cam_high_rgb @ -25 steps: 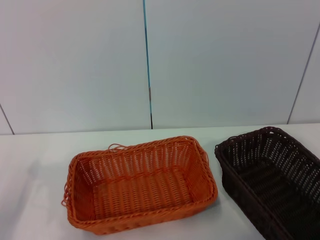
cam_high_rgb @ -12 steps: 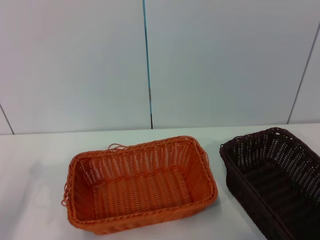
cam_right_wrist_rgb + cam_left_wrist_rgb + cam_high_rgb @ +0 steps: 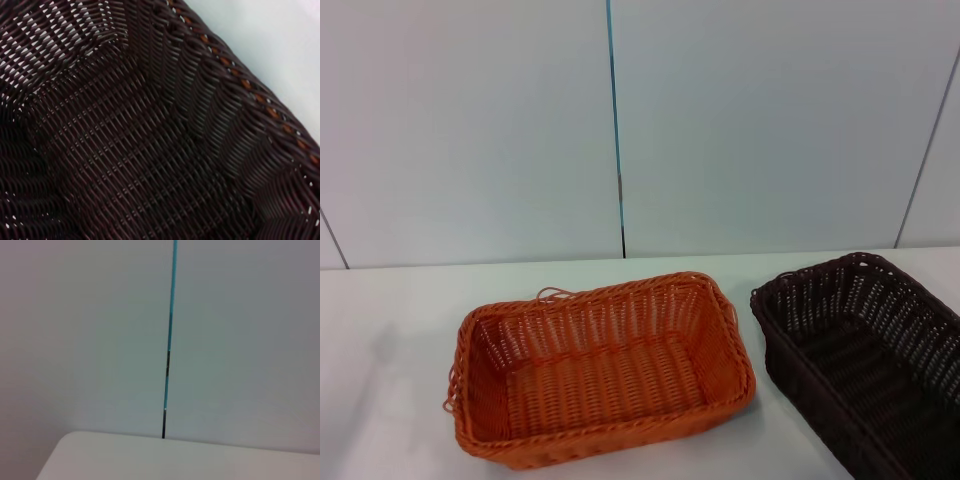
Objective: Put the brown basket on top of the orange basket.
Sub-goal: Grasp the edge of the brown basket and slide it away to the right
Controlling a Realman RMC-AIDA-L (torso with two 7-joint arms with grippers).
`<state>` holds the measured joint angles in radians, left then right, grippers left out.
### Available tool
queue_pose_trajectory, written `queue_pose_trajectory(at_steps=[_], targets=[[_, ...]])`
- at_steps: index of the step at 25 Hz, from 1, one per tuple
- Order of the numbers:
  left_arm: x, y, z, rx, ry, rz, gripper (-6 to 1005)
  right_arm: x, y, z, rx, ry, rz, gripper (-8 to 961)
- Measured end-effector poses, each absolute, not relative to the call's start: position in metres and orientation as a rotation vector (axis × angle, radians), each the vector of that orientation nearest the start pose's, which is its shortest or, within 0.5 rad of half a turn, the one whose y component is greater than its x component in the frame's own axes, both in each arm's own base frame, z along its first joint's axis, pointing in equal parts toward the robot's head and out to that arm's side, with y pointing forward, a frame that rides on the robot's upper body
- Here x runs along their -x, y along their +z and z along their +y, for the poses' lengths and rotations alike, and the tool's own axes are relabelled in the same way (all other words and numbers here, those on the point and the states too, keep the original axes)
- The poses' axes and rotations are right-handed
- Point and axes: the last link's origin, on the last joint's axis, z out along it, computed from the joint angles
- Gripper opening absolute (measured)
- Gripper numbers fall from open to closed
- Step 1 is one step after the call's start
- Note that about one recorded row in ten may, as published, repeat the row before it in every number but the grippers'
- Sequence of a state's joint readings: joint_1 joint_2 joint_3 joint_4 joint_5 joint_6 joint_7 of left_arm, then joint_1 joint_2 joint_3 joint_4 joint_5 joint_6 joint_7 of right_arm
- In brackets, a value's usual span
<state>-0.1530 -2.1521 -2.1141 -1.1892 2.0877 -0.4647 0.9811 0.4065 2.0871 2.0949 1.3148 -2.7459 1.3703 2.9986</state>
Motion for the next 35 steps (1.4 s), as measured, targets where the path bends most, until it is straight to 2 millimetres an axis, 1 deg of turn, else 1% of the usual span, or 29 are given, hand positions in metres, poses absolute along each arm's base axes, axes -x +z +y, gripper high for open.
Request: queue_pose_trajectory(at_steps=[10, 19, 25, 31, 35], targets=[[0.362, 0.105, 0.341, 1.528, -0.305, -1.045, 922, -0.306, 0.057, 0.344, -2.011, 1.025, 2.025, 917], [0.365, 0.107, 0.338, 1.527, -0.301, -1.054, 922, -0.308, 0.055, 0.344, -2.027, 1.028, 2.032, 844], [0.365, 0.108, 0.337, 1.522, -0.303, -1.057, 922, -0.309, 0.053, 0.342, -2.074, 1.023, 2.044, 796], [0.366, 0.107, 0.336, 1.523, -0.303, -1.063, 922, -0.311, 0.054, 0.339, -2.057, 1.022, 2.046, 747], [0.367, 0.107, 0.335, 1.526, -0.303, -1.067, 922, -0.312, 0.055, 0.339, -2.050, 1.017, 2.045, 632]])
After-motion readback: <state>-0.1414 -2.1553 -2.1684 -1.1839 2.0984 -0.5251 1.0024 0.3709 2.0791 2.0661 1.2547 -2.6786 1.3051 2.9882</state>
